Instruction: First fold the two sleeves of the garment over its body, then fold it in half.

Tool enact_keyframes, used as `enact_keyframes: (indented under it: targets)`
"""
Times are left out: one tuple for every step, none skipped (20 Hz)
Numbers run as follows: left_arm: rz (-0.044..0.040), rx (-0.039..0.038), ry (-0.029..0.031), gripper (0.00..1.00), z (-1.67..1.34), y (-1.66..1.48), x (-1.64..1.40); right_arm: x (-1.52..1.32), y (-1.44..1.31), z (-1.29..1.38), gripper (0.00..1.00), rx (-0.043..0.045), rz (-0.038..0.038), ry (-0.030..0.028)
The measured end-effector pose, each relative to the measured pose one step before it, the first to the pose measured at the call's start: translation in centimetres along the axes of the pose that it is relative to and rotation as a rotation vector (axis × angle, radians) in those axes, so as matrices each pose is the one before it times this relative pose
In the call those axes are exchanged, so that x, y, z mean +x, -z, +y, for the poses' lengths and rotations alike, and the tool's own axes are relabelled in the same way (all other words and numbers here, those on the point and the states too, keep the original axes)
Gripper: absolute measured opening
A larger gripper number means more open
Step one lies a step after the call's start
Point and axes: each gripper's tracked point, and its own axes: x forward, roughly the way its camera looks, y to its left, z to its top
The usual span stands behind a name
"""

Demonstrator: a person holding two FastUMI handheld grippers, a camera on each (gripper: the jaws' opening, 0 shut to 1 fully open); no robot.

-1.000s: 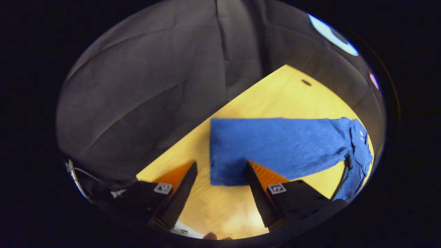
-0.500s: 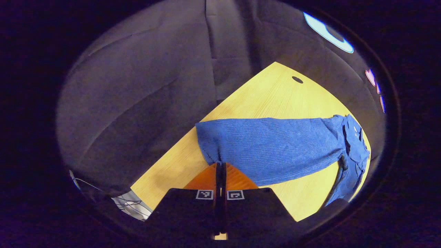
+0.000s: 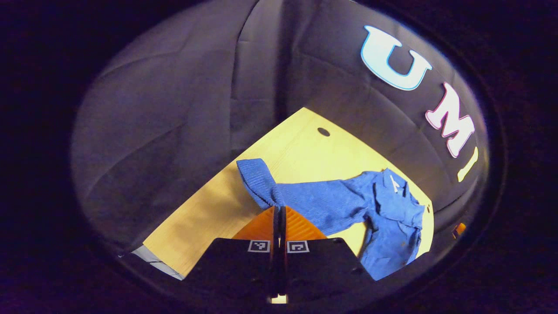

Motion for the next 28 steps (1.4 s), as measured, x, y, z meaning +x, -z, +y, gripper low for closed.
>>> enact_keyframes:
  targets:
    - [-0.01771,0.01442,0.0303,0.0,-1.83,-0.953,-0.424,-0.229,0.008,-0.46,0.96,0.0079,-0.00538,0.00273]
    - [-0.01255,0.01677,0.02886,0.0,-2.107,-0.855,-0.335,-0.308,-0.029,-0.381,0.96,0.00691,-0.00699,0.00269]
    - [-0.01172,0.01914,0.02435,0.0,-2.153,-0.891,-0.062,-0.346,-0.059,-0.527,0.96,0.00849,-0.00586,0.00323]
    - [-0.00789,0.01641,0.03016,0.0,-2.352,-0.769,0.217,-0.381,0.091,-0.555,0.96,0.01086,-0.00523,0.00434]
    - [-0.00481,0.01342,0.03513,0.0,-2.447,-0.724,0.29,-0.403,-0.045,-0.583,0.96,0.01212,-0.00428,0.0054]
    - [-0.00021,0.01492,0.03515,0.0,-2.698,-0.787,0.249,-0.407,-0.02,-0.694,0.96,0.01323,-0.00524,0.0072]
    - [-0.00187,0.01597,0.03843,0.0,-3.075,-0.746,0.744,-0.365,-0.073,-0.584,0.96,0.00789,-0.00476,0.00757]
    - [-0.00011,0.02446,0.02811,0.0,-2.894,-0.506,1.208,-0.519,-0.016,-0.795,0.96,0.00492,-0.00382,0.0118]
    - [0.00122,0.03413,0.0221,0.0,-2.387,-0.498,1.305,-0.36,0.124,-0.821,0.96,0.00143,-0.0014,0.00982]
    - [-0.00006,0.03921,0.02484,0.0,-2.218,-0.509,1.294,-0.396,0.094,-0.856,0.96,0.00014,-0.00024,0.01192]
    - [0.0117,0.0174,0.03032,0.0,-2.391,-0.196,1.238,-0.467,0.063,-0.91,0.96,-0.0008,-0.00337,0.01164]
    - [0.01794,0.01354,0.03655,0.0,-2.693,0.047,1.551,-0.315,0.043,-0.896,0.96,0.00189,-0.00154,0.01232]
    - [0.01879,0.01143,0.03387,0.0,-2.682,0.021,1.702,-0.399,0.143,-0.842,0.96,0.00528,-0.00153,0.01136]
    - [0.02286,0.01215,0.0368,0.0,-2.433,0.656,1.443,-0.248,0.107,-0.821,0.96,0.00758,-0.00096,0.01104]
    - [0.02356,0.01569,0.03066,0.0,-2.27,0.545,1.657,-0.331,0.154,-0.887,0.96,0.01099,0.00102,0.01222]
    - [0.03025,0.01752,0.02779,0.0,-2.113,0.716,1.858,-0.125,0.156,-0.865,0.96,0.0109,0.00353,0.01213]
    - [0.03379,0.01428,0.02915,0.0,-1.935,0.824,2.056,-0.182,0.084,-0.71,0.96,0.01023,0.00445,0.00813]
    - [0.03853,0.0064,0.02695,0.0,-1.712,0.886,2.082,-0.19,0.392,-0.63,0.96,0.00981,0.00413,0.00704]
    - [0.03882,0.0035,0.02331,0.0,-1.6,0.789,2.031,-0.117,0.148,-0.703,0.96,0.00504,0.00483,0.00744]
    - [0.03457,0.00323,0.01898,0.0,-1.624,0.573,2.112,-0.029,0.261,-0.806,0.96,0.00255,0.00864,0.01084]
    - [0.04092,0.01455,0.00904,0.0,-1.027,0.785,2.163,0.039,0.184,-0.699,0.96,0.00314,0.0052,0.00829]
    - [0.0336,0.01448,-0.00191,0.0,-0.884,0.828,2.113,0.135,0.02,-0.544,0.85,0.00835,0.00566,0.00625]
    - [0.02894,0.01675,-0.00688,0.0,-0.574,0.551,1.786,0.131,0.028,-0.436,0.85,0.01014,0.00239,0.0015]
    - [0.02698,0.01891,-0.01262,0.0,-0.48,0.359,1.636,0.181,-0.019,-0.433,0.85,0.00866,0.00347,0.00286]
    - [0.02612,0.02277,-0.01997,0.0,-0.147,0.511,1.355,0.177,0.069,-0.405,0.85,0.00498,0.00487,0.00146]
    - [0.03076,0.01981,-0.03517,0.0,0.117,0.636,1.653,0.332,0.043,-0.477,0.85,0.00039,0.00668,0.0054]
    - [0.03228,0.01897,-0.03146,0.0,-0.09,0.674,1.49,0.144,0.176,-0.34,0.85,-0.00014,0.00837,0.00338]
    - [0.02688,0.01898,-0.02287,0.0,-0.142,0.684,1.65,0.268,0.015,-0.335,0.85,0.00175,0.00653,0.0014]
